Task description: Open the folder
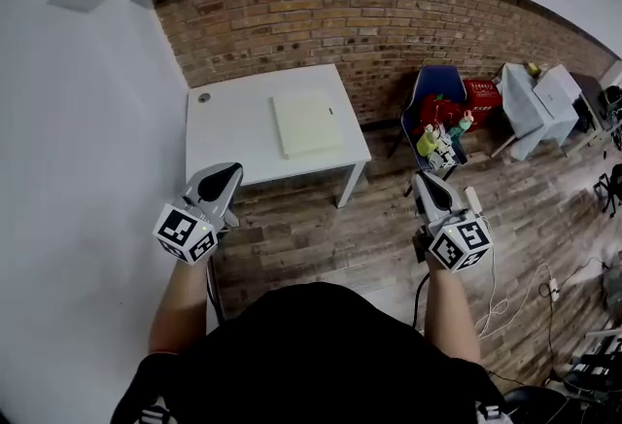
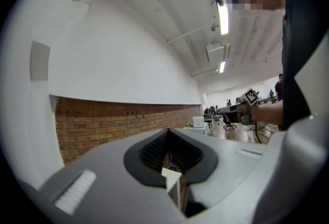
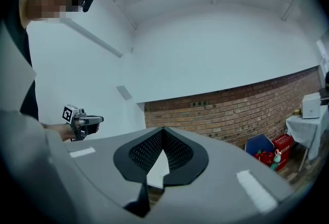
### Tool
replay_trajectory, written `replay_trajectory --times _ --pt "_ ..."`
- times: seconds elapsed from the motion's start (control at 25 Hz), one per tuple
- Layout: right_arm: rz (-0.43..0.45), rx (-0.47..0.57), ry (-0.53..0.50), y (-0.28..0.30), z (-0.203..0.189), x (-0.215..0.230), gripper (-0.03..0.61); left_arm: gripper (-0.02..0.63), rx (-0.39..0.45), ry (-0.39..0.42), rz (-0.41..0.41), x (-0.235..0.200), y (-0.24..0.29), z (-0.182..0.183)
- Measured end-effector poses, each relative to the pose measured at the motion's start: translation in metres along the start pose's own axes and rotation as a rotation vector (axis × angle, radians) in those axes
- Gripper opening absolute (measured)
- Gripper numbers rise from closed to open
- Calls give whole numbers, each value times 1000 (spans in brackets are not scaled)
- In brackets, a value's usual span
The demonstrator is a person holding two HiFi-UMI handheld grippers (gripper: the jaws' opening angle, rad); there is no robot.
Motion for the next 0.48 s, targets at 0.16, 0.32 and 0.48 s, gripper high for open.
replay_trajectory --times 0.16,0.32,0.48 --pt "0 -4 0 -8 -1 17 3 0 0 28 12 14 16 4" --pt "9 -14 -7 -15 -4 34 3 0 -37 166 -8 51 34 -1" --pt "24 -28 -2 -17 -11 46 3 0 -43 147 -27 75 51 -9"
Point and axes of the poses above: the fingertips, and each gripper's own axes: y forward along the fingers, x to its right, z out of its top, the point moved 1 cm from there along -y, backward along the fingers, and after that the axes turned 4 degrees about -y, right-handed, at the moved point
